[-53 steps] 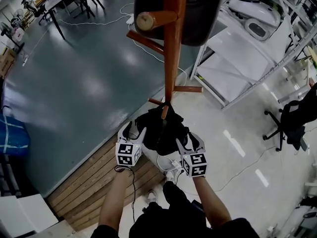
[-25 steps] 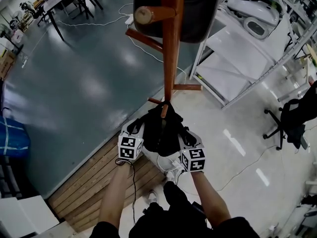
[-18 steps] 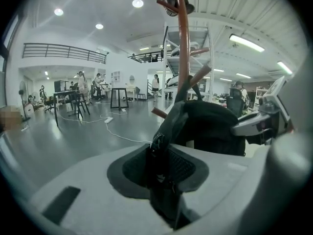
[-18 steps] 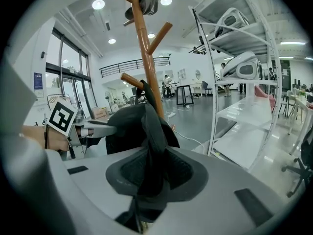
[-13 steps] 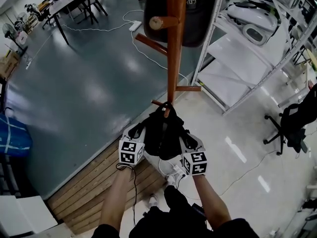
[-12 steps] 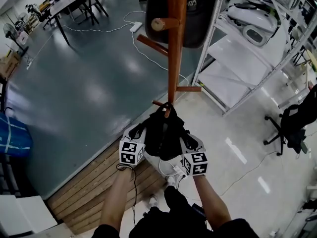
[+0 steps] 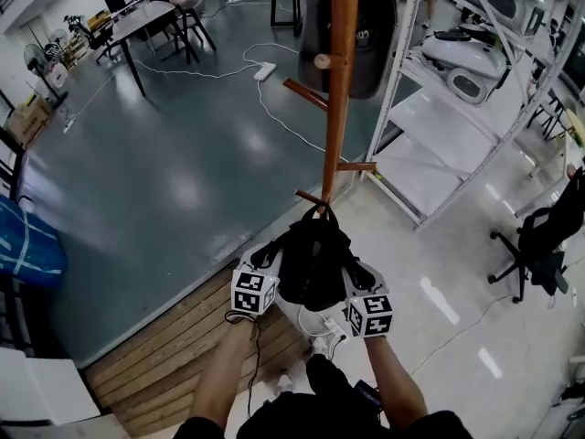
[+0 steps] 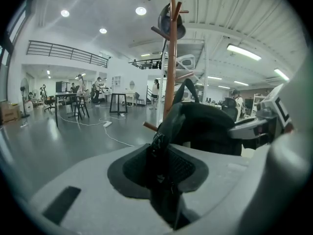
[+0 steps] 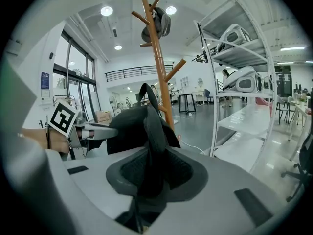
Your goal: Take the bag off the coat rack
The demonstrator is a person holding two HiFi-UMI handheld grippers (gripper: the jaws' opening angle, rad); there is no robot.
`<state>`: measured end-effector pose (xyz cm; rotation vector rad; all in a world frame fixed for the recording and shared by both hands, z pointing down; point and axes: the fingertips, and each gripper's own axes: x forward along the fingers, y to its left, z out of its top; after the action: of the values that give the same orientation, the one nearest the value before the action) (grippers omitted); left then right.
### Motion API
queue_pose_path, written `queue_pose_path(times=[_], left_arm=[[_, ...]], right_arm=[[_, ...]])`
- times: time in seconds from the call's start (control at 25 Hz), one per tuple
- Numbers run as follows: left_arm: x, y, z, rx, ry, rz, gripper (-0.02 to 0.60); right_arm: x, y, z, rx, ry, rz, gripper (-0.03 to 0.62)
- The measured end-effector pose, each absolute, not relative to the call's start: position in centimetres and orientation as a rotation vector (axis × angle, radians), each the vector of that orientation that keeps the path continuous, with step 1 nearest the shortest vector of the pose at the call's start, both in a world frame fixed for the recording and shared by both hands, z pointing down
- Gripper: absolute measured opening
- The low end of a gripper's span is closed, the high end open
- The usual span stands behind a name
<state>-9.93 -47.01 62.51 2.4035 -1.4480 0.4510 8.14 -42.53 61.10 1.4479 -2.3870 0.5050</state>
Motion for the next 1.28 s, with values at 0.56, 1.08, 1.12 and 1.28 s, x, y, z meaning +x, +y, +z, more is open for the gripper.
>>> queue_pose_path(times=[0.56, 1.08, 1.12, 1.28], left_arm=[[-12.6, -32.2, 58.4, 2.407, -1.395, 0.365, 0.092], [-16.4, -16.1, 57.3, 2.385, -1.376, 0.358, 0.092], [-16.7, -15.1, 57.1, 2.385, -1.379, 0.356, 0.092], [-17.4, -11.5, 56.0, 2.385, -1.407, 0.352, 0.092]], right_arm=[[5.3, -28.3, 56.2, 1.416, -2.421, 0.448, 0.092], [1.5, -12.8, 55.7, 1.402, -2.438, 0.503, 0.091], [1.3, -11.9, 55.5, 1.401, -2.447, 0.507, 0.091], [0.6, -9.0, 54.6, 1.371, -2.490, 0.507, 0.091]])
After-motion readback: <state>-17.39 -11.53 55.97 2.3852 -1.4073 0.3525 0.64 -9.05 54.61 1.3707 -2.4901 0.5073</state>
